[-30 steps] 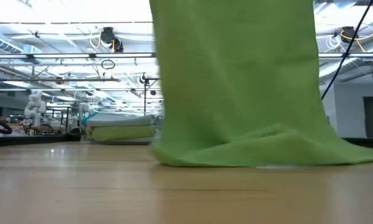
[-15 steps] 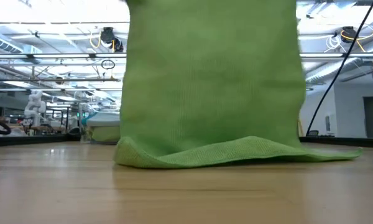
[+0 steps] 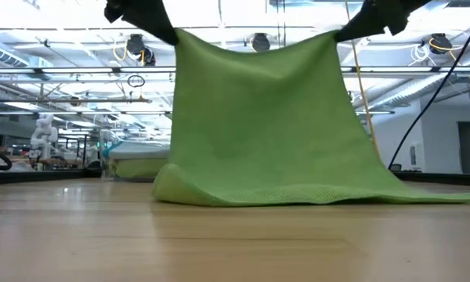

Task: Fold microfiber towels
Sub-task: Fold the green microfiber cloth

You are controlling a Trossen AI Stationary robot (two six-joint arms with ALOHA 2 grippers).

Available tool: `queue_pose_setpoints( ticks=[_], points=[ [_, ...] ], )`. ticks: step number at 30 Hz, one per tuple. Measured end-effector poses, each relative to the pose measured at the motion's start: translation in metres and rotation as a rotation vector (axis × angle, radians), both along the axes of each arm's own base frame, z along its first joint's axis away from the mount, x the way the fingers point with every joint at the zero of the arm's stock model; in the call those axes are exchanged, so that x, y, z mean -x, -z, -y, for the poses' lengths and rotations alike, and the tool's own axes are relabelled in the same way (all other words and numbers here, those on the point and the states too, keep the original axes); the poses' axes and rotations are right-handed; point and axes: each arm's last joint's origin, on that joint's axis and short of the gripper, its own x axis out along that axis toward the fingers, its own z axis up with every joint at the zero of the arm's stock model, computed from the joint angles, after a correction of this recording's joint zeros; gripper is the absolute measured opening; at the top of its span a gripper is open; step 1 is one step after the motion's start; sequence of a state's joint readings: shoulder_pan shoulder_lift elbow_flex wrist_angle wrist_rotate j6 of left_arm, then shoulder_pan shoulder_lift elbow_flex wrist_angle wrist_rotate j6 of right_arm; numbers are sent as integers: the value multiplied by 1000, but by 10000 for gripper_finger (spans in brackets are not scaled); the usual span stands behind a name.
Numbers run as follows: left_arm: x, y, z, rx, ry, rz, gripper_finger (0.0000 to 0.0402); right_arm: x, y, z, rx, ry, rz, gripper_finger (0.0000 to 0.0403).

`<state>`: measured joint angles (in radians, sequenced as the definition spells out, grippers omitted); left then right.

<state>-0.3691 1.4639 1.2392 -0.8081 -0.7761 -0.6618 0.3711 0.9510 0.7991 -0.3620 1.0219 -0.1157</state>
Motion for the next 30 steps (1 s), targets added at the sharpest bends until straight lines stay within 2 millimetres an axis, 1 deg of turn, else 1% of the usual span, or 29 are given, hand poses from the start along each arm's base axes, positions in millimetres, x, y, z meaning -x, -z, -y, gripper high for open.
queue_pose_setpoints(
  ticks=[3, 7, 11, 15, 17, 19, 22, 25, 28, 30],
  points=[
    [-3, -2, 3, 2, 24, 27, 13, -1, 3, 6, -26, -15, 23, 4],
    [-2, -2, 5, 15, 43, 19, 17, 2, 9, 10, -34, 1, 19, 4],
    [-7, 10, 3, 3, 31, -47, 7, 8, 9, 12, -9, -3, -3, 4],
    [-16, 22, -8, -94, -32, -101, 8, 18, 4, 18, 113, 82, -38, 4],
    [-22, 29, -19, -154, -77, -137, 8, 22, 0, 21, 166, 125, -52, 4],
    [-28, 36, -31, -191, -128, -159, 5, 26, -2, 25, 178, 148, -53, 4],
    [-36, 44, -41, -147, -131, -189, 6, 31, -4, 27, 138, 161, -12, 4],
    [-39, 49, -40, -106, -102, -217, 11, 35, -1, 28, 77, 129, -6, 4],
    [-39, 51, -39, -112, -98, -232, 7, 35, 6, 28, 27, 114, 3, 4],
    [-39, 52, -39, -111, -99, -232, 4, 35, 14, 27, -23, 88, 4, 4]
  ],
)
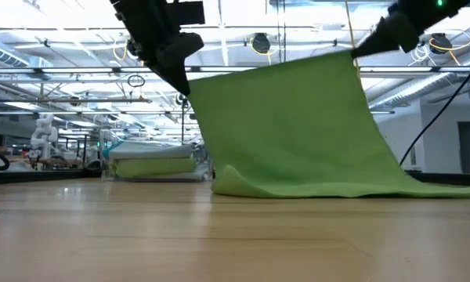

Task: Fold microfiber towels
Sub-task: Fold the green microfiber cloth

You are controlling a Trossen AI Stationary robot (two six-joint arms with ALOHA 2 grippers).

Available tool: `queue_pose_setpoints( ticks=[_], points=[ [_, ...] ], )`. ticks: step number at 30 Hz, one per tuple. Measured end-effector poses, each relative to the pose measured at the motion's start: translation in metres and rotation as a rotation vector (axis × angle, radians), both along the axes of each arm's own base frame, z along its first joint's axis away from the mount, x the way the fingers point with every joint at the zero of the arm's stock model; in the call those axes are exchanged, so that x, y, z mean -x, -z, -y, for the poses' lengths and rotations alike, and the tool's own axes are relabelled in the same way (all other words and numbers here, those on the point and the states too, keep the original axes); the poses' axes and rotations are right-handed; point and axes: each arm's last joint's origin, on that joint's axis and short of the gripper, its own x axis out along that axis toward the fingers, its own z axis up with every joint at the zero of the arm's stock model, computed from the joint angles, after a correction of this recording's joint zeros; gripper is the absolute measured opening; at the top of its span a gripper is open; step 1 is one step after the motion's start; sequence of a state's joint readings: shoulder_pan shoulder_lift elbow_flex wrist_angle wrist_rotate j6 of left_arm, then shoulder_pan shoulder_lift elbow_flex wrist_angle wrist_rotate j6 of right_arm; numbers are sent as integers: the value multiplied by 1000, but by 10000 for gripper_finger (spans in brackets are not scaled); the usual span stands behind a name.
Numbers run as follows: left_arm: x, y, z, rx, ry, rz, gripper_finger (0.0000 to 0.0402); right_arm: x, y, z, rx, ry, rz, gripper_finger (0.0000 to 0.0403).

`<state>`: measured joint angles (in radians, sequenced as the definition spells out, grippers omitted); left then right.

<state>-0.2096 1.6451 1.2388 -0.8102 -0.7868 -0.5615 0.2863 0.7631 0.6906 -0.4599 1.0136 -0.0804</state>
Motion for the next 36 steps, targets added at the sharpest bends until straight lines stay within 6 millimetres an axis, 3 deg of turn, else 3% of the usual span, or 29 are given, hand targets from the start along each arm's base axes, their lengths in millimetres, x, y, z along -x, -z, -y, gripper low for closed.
queue_pose_setpoints(
  ticks=[10, 15, 19, 27, 32, 36],
  points=[
    [-2, 2, 20, 185, 108, 19, 5, 4, 61, -3, -282, -76, -14, 4],
    [2, 2, 39, 231, 162, 20, 14, 7, 74, -5, -387, -113, -42, 4],
    [4, 1, 45, 175, 157, 39, 11, 8, 72, -1, -286, -26, -13, 4],
    [-7, -6, 14, -60, 40, 106, 12, 16, 55, 16, 39, 224, 53, 4],
    [-19, -8, -12, -15, 69, 107, 5, 20, 48, 26, 52, 309, 100, 4],
    [-22, -7, -27, 37, 74, 92, 14, 22, 48, 29, -33, 296, 153, 4]
  ],
)
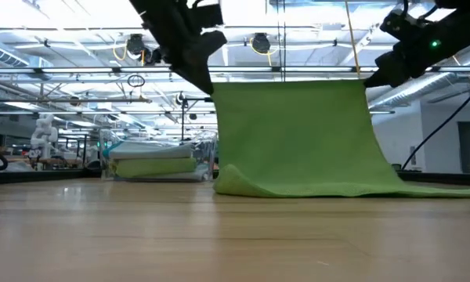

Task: Fold microfiber towels
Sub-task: Fold the green microfiber cloth

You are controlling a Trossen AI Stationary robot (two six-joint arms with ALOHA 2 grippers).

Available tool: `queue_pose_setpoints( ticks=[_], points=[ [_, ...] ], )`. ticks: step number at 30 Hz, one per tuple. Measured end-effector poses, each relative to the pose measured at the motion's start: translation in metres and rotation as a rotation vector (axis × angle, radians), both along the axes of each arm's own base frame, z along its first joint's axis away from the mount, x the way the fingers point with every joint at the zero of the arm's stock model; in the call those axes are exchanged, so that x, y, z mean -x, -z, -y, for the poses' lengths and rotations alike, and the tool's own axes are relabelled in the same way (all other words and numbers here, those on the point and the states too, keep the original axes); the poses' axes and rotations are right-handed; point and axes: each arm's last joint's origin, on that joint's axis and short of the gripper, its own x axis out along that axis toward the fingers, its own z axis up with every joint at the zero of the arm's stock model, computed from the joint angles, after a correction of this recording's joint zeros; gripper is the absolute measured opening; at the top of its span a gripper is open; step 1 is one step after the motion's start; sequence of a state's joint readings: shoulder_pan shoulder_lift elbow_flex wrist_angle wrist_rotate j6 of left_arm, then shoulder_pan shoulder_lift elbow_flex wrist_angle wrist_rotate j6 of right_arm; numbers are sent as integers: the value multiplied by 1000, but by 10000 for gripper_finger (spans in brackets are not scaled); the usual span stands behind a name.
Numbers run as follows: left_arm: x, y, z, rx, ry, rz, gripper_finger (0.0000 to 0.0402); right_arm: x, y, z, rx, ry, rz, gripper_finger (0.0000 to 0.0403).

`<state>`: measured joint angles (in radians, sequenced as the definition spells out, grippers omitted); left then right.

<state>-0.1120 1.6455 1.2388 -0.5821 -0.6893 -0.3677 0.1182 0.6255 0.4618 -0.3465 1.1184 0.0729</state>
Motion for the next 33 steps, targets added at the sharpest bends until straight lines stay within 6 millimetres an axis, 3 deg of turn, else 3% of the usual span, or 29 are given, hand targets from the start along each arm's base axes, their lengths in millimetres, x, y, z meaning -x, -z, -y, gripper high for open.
queue_pose_setpoints(
  ticks=[5, 14, 19, 27, 33],
  points=[
    [2, 3, -4, 89, -3, -23, 4, -1, 6, 1, -171, -94, 43, 4],
    [12, 26, 11, 250, 28, -61, 6, -1, 16, -6, -510, -260, 70, 4],
    [15, 36, 18, 266, 29, -51, 13, 6, 24, -6, -611, -189, 36, 4],
    [9, 36, 27, 264, 121, 23, 6, 15, 33, -10, -817, -141, -7, 4],
    [15, 35, 47, 352, 206, -4, 4, 10, 32, -20, -976, -295, -16, 4]
  ],
)
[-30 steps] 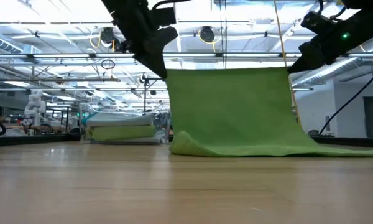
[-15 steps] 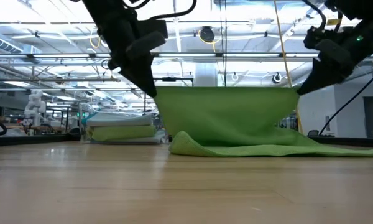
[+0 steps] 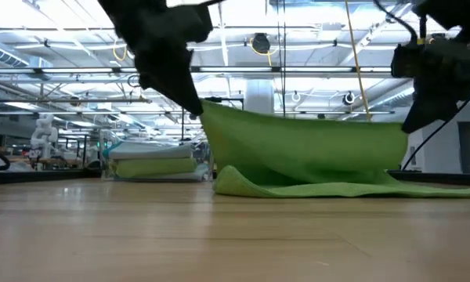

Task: Fold microfiber towels
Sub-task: Fold the green microfiber cloth

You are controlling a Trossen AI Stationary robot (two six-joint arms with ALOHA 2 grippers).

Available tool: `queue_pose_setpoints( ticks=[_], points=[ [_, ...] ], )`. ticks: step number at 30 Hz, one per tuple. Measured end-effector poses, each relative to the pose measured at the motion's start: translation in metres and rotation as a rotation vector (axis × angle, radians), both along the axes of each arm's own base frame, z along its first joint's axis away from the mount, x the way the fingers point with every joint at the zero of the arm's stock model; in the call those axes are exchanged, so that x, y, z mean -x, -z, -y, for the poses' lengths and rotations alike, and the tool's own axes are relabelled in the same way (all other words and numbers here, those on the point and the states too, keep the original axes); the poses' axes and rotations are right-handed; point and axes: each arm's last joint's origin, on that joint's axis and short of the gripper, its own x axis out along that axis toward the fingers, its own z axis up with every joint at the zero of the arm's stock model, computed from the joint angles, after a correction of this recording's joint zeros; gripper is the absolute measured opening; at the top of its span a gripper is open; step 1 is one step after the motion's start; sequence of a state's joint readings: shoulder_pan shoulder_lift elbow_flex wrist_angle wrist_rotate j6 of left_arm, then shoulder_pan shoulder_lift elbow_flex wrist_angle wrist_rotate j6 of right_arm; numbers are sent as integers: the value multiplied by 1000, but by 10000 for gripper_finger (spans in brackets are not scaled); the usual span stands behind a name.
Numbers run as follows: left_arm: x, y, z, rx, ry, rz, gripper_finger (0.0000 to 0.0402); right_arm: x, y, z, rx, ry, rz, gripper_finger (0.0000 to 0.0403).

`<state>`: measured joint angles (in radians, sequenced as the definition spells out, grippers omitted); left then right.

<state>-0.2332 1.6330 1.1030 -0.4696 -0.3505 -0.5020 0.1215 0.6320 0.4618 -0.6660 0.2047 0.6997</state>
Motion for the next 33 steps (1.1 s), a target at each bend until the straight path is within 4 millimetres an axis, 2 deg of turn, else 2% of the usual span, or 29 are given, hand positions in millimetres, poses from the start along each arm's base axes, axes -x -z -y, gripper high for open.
queue_pose_setpoints(
  ticks=[8, 11, 13, 16, 20, 23, 27, 30, 33],
  points=[
    [16, -5, 74, 165, 296, 33, 3, -23, -16, -44, -121, -321, 264, 4],
    [25, -24, 92, 43, 366, 73, 6, -26, -27, -53, 6, -316, 320, 4],
    [27, -36, 90, -112, 334, 96, 5, -26, -36, -51, 122, -246, 327, 4],
    [32, -44, 64, -374, 180, 55, 3, -27, -46, -39, 310, -103, 305, 4],
    [32, -62, 9, -532, -134, 74, 4, -27, -51, -15, 474, 61, 205, 2],
    [23, -64, -33, -497, -245, 46, 3, -26, -52, 7, 540, 150, 107, 2],
    [11, -65, -78, -310, -247, 68, 6, -23, -52, 34, 547, 261, 28, 1],
    [4, -57, -92, -157, -189, 70, 3, -19, -48, 44, 468, 269, -18, 1],
    [5, -51, -91, -124, -134, 44, 7, -15, -45, 49, 441, 294, -54, 1]
  ],
)
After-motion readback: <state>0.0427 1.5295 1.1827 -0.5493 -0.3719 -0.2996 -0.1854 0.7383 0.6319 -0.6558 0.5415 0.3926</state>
